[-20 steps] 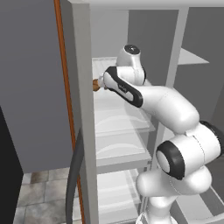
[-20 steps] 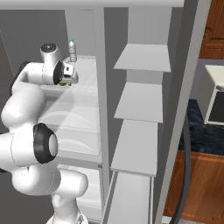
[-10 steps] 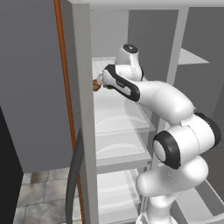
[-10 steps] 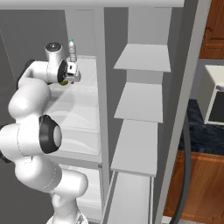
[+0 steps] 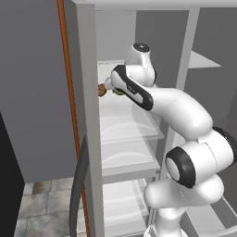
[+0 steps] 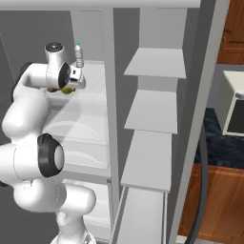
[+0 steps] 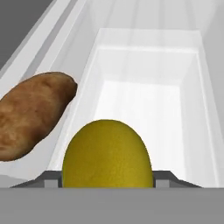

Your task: Take the lemon and potato from the fridge shelf and place them in the freezer drawer to begin freezing them.

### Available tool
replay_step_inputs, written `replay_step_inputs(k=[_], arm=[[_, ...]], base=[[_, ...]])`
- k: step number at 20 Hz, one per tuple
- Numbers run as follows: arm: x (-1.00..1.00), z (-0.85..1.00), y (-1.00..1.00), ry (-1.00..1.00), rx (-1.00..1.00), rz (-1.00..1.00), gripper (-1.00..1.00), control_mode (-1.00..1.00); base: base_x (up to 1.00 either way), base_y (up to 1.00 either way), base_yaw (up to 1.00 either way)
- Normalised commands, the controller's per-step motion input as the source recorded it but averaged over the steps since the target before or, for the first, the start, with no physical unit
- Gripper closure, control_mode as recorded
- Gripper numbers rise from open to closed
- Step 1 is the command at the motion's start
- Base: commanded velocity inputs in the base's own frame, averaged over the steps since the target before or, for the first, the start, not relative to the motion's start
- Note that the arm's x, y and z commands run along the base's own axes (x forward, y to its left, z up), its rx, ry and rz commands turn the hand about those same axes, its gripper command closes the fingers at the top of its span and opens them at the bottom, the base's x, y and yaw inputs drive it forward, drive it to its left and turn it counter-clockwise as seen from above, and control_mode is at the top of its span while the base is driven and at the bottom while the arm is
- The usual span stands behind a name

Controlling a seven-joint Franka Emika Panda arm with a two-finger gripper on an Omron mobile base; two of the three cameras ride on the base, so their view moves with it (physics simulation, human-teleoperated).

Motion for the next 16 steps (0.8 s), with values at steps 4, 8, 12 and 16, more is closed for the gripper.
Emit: replay_step_inputs(k=[4,8,12,16], arm=[[-1.0,0.19,-0.1,0.0,0.0,-0.05,1.0,-1.0],[-1.0,0.1,-0.18,0.0,0.0,-0.06,1.0,-1.0],[-1.0,-0.01,-0.6,-0.01,0.0,-0.06,1.0,-1.0],[-1.0,-0.28,-0.77,0.0,0.0,-0.05,1.0,-1.0]], base=[[0.0,0.0,0.0],[0.0,0.0,0.0],[0.0,0.0,0.0],[0.0,0.0,0.0]])
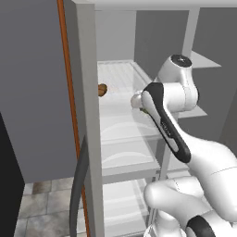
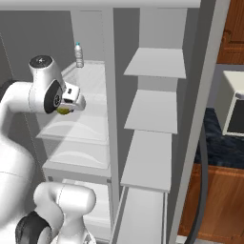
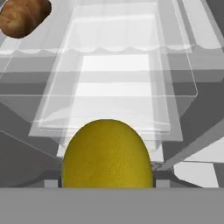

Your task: Take the lemon and potato from the fridge shelf and place them in the freezer drawer to begin freezing them.

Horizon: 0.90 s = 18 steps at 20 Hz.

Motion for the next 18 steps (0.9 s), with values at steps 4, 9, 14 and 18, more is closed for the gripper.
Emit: replay_step_inputs(k=[4,9,14,18], arm=[[-0.9,-0.43,-0.31,0.0,0.0,-0.05,1.0,-1.0],[-0.02,0.0,0.0,0.0,0.0,0.0,1.0,-1.0],[0.0,0.0,0.0,0.0,0.0,0.0,1.0,1.0],[0.0,0.0,0.0,0.0,0.0,0.0,1.0,1.0]], base=[[0.0,0.0,0.0],[0.0,0.0,0.0],[-0.6,0.07,0.0],[-0.76,0.31,-0.06]])
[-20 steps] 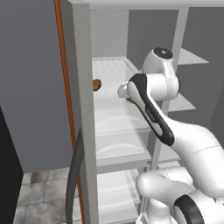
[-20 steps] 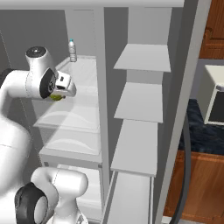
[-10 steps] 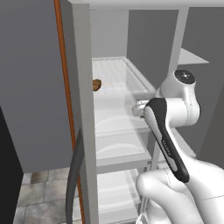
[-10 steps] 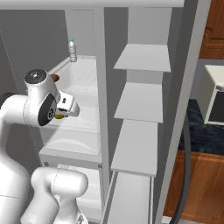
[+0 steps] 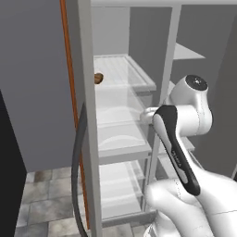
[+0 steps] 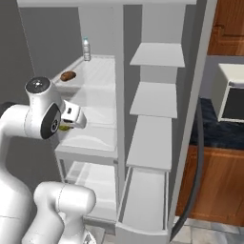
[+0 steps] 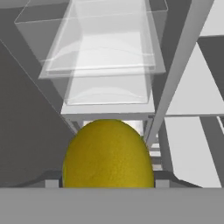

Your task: Take the lemon and potato from the fridge shelf and place them in the freezer drawer to begin freezing them.

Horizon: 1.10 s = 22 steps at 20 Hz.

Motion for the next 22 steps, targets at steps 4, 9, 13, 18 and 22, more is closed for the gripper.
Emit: replay_step_inputs(k=[4,9,13,18,22], arm=[[0.0,0.0,0.0,0.0,0.0,0.0,1.0,1.0],[0.0,0.0,0.0,0.0,0.0,0.0,1.0,1.0],[-0.08,-0.03,-0.01,0.09,0.0,-0.06,1.0,-1.0],[-0.1,-0.04,-0.2,0.02,0.02,-0.01,1.0,-1.0],[0.17,-0.32,-0.95,0.04,0.11,-0.02,1.0,-1.0]], base=[[-0.57,0.48,-0.22],[-0.61,0.19,-0.34],[-0.4,0.0,-0.27],[0.0,0.0,0.0],[0.0,0.0,0.0]])
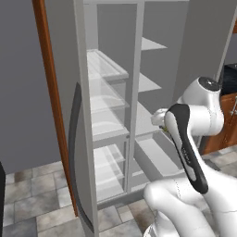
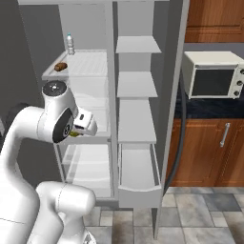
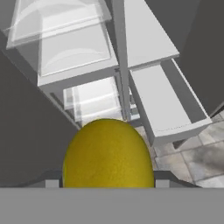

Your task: Take the lemon and potato from the fridge shelf and place them in the freezer drawer to begin freezing them.

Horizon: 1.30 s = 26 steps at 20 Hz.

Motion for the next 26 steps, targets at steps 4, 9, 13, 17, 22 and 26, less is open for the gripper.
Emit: replay_step_inputs(k=[4,9,13,17,22,26], arm=[[0.24,-0.53,-1.0,0.13,0.12,-0.13,1.0,-1.0],[0.43,-0.62,-0.7,0.22,0.05,-0.23,1.0,-1.0],[0.68,-0.58,-0.1,0.26,0.0,-0.32,1.0,-1.0],[0.47,-0.49,-0.09,0.25,0.0,-0.3,1.0,-1.0],[0.04,-0.19,-0.21,0.16,0.01,-0.13,1.0,-1.0],[0.34,-0.49,-0.23,0.18,0.0,-0.1,1.0,-1.0]], base=[[0.0,0.0,0.0],[0.0,0.0,0.0],[0.0,0.0,0.0],[0.0,0.0,0.0],[0.0,0.0,0.0],[0.0,0.0,0.0]])
